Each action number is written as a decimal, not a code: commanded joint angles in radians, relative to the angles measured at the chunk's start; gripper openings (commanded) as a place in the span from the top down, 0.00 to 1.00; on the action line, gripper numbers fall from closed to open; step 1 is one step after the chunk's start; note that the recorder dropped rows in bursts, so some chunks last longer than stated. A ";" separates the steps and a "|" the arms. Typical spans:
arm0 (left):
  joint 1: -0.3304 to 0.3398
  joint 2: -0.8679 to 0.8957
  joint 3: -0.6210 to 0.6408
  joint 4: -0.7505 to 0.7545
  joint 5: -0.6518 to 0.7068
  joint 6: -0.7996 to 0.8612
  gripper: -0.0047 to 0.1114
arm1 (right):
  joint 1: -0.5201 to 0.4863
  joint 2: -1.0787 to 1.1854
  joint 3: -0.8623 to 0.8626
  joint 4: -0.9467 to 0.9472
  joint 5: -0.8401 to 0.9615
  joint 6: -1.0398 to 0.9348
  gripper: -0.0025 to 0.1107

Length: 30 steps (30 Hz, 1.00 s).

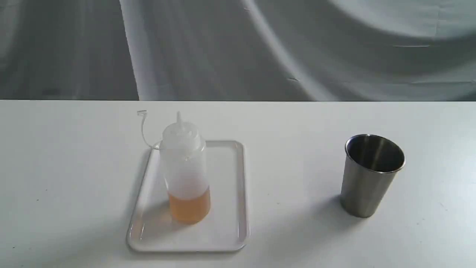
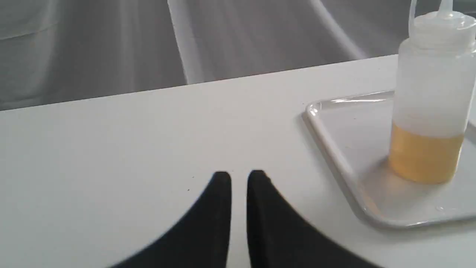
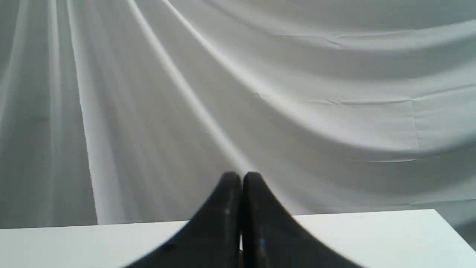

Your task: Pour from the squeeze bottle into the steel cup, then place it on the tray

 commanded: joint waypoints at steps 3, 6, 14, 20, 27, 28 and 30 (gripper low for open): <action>-0.003 -0.005 0.004 0.003 -0.007 -0.002 0.89 | -0.015 -0.017 0.074 -0.041 0.003 0.000 0.98; -0.003 -0.005 0.004 0.003 -0.007 -0.002 0.89 | -0.015 -0.017 0.142 -0.041 0.000 0.000 0.98; -0.003 -0.005 0.004 0.003 -0.007 -0.002 0.89 | -0.015 -0.026 0.219 -0.059 0.029 -0.002 0.98; -0.003 -0.005 0.004 0.003 -0.007 -0.002 0.89 | -0.015 -0.116 0.219 -0.101 0.095 -0.004 0.98; -0.003 -0.005 0.004 0.003 -0.007 -0.002 0.89 | -0.016 -0.116 0.219 -0.106 0.240 -0.004 0.98; -0.003 -0.005 0.004 0.003 -0.007 -0.002 0.89 | -0.016 -0.116 0.219 -0.109 0.240 -0.004 0.98; -0.003 -0.005 0.004 0.003 -0.007 -0.002 0.89 | -0.016 -0.116 0.219 -0.109 0.240 -0.004 0.98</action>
